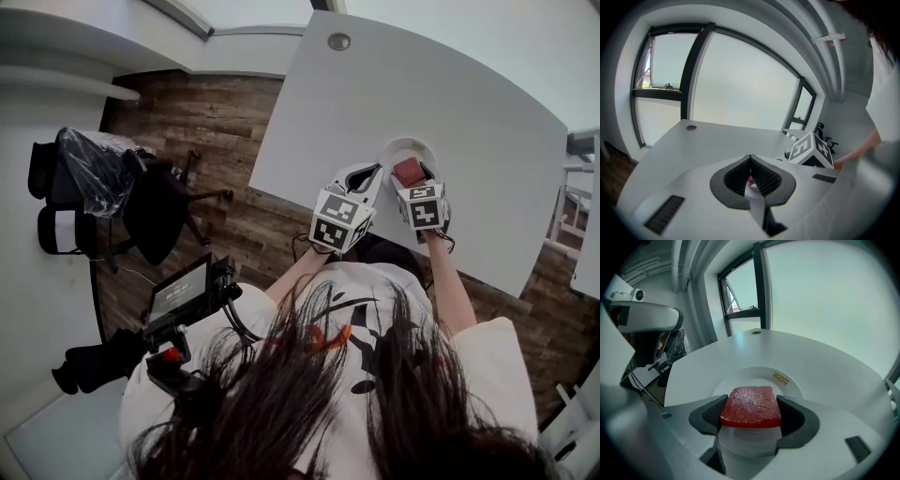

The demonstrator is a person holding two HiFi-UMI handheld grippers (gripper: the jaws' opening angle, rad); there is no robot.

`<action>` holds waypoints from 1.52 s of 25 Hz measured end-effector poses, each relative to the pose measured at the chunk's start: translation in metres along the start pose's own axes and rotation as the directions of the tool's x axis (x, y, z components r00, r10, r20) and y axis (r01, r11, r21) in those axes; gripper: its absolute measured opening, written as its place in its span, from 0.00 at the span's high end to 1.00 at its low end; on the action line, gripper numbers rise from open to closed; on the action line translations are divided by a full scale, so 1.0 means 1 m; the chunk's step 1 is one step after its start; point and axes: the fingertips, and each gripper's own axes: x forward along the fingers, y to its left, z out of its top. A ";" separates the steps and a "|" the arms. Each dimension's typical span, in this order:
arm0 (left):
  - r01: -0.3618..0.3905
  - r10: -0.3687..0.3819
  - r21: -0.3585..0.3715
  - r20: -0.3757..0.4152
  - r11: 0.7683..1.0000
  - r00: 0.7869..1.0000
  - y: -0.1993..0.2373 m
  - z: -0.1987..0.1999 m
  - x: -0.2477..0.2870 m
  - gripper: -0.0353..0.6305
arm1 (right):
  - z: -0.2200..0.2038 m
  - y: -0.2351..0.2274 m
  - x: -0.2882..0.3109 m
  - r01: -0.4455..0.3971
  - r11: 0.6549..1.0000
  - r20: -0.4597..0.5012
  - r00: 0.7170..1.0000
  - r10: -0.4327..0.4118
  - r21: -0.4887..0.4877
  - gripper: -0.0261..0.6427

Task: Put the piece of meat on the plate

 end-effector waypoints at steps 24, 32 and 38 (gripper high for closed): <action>-0.007 0.007 0.007 -0.001 1.000 1.000 0.005 -0.004 -0.001 0.94 | 0.002 -0.003 0.009 -0.011 1.000 0.003 1.000 0.011 0.008 0.47; -0.020 0.020 0.004 0.001 1.000 1.000 0.010 -0.003 0.000 0.94 | 0.003 -0.005 0.012 -0.033 0.999 0.006 0.999 0.033 0.040 0.47; -0.028 0.028 0.001 0.002 1.000 1.000 0.015 -0.002 0.000 0.94 | 0.007 -0.010 0.016 -0.025 0.997 0.028 0.999 0.023 0.067 0.47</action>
